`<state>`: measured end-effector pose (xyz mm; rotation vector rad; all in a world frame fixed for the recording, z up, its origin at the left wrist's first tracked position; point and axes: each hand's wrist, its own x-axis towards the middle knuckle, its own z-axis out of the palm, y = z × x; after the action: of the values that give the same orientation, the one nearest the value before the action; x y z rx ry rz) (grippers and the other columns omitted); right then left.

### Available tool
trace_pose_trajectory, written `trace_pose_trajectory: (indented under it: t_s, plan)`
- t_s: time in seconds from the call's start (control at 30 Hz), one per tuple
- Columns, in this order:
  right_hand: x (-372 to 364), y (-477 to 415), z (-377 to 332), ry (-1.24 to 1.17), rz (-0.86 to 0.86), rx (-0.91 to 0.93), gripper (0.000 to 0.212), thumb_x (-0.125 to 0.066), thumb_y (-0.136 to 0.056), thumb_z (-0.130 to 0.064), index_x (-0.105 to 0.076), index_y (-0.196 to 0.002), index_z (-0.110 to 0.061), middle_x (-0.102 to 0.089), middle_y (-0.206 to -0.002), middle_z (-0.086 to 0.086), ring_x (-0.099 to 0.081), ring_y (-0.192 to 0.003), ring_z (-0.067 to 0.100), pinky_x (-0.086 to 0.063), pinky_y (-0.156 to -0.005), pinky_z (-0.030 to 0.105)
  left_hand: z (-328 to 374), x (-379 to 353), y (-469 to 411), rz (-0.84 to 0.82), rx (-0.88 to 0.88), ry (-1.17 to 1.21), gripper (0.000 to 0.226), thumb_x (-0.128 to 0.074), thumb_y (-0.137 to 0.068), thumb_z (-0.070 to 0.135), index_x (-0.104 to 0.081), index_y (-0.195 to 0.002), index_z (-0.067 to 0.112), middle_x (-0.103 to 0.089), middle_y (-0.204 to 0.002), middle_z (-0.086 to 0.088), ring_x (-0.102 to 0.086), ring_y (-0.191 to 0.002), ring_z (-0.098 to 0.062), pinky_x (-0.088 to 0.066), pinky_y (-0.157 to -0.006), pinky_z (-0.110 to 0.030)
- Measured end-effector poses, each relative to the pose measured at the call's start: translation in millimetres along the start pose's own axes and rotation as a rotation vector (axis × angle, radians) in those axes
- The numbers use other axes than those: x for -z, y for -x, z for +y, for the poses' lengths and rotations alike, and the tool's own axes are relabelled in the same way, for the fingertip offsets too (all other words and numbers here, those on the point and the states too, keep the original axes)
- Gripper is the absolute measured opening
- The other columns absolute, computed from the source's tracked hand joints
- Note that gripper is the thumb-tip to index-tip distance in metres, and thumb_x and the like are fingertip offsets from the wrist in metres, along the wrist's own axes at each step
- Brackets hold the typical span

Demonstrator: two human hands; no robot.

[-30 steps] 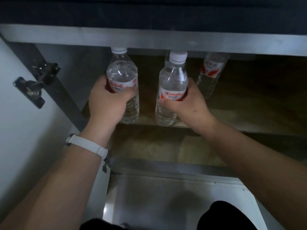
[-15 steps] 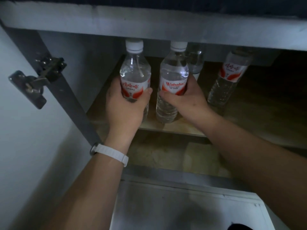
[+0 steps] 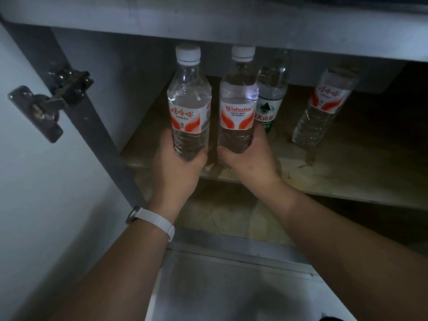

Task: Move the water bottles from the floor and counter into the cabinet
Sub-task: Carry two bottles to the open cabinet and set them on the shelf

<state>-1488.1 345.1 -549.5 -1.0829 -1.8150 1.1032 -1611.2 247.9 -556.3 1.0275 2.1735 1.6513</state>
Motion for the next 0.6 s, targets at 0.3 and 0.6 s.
trace_pose_trajectory:
  t_s: [0.3,0.6]
  plan:
    - [-21,-41,0,0.059,0.021,0.02,0.061,-0.086,-0.071,-0.027,-0.048,-0.118,-0.03,-0.062,-0.104,-0.015,-0.058,-0.091,-0.001,-0.049,-0.079,0.022,-8,-2,-47,0.093,0.066,-0.036,0.044,-0.081,-0.078,0.035,-0.052,-0.111,0.037,-0.062,-0.098,0.02,-0.061,-0.092,-0.005,-0.051,-0.08,-0.029]
    - [-40,-85,-6,0.211,0.012,0.04,0.064,-0.08,-0.078,-0.034,-0.046,-0.13,-0.017,-0.048,-0.095,-0.014,-0.047,-0.08,0.004,-0.031,-0.059,0.008,-16,-3,-86,0.172,0.058,-0.004,0.051,-0.076,-0.085,0.038,-0.056,-0.131,0.029,-0.066,-0.125,0.01,-0.063,-0.116,-0.016,-0.046,-0.094,-0.029]
